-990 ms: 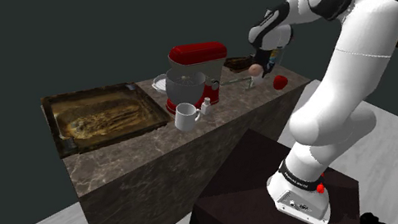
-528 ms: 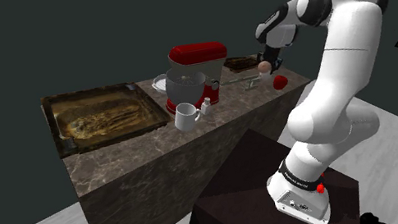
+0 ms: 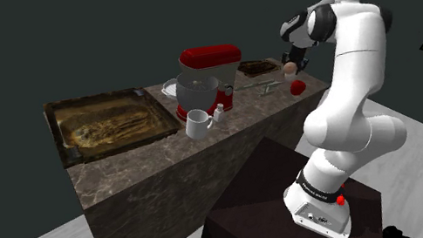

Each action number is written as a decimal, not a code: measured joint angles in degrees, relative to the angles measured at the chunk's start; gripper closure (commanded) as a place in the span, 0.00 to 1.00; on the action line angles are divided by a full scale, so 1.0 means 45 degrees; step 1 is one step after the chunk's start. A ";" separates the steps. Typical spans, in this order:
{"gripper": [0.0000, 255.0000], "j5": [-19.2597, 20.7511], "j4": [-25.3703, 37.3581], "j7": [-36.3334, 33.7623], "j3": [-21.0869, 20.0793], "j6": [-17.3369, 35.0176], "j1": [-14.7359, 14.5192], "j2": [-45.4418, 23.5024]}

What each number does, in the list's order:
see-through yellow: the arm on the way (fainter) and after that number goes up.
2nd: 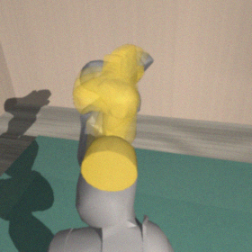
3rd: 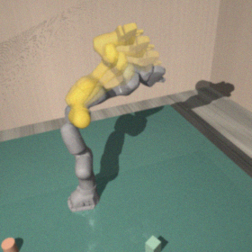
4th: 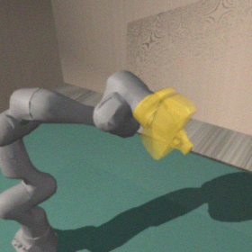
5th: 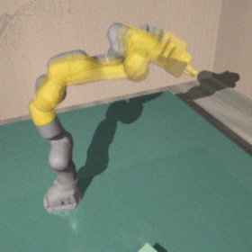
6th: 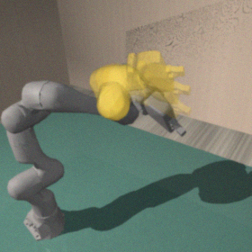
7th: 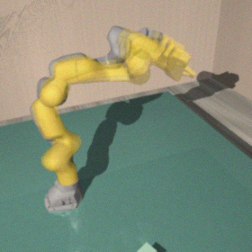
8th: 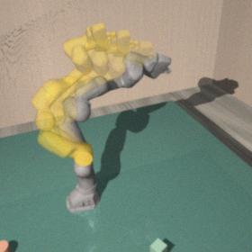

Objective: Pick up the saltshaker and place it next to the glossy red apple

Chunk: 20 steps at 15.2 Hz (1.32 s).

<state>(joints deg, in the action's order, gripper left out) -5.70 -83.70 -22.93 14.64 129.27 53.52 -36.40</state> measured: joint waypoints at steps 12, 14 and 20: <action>1.00 -0.0517 0.4677 0.0708 -0.0296 -0.1236 0.1373 -0.3401; 1.00 -0.0539 0.4590 0.0716 -0.0315 -0.1005 0.1382 -0.3545; 1.00 -0.0611 0.4478 0.0736 -0.0385 -0.0345 0.1427 -0.4095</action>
<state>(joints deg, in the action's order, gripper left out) -8.45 -63.55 -19.62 12.91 127.71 59.95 -54.83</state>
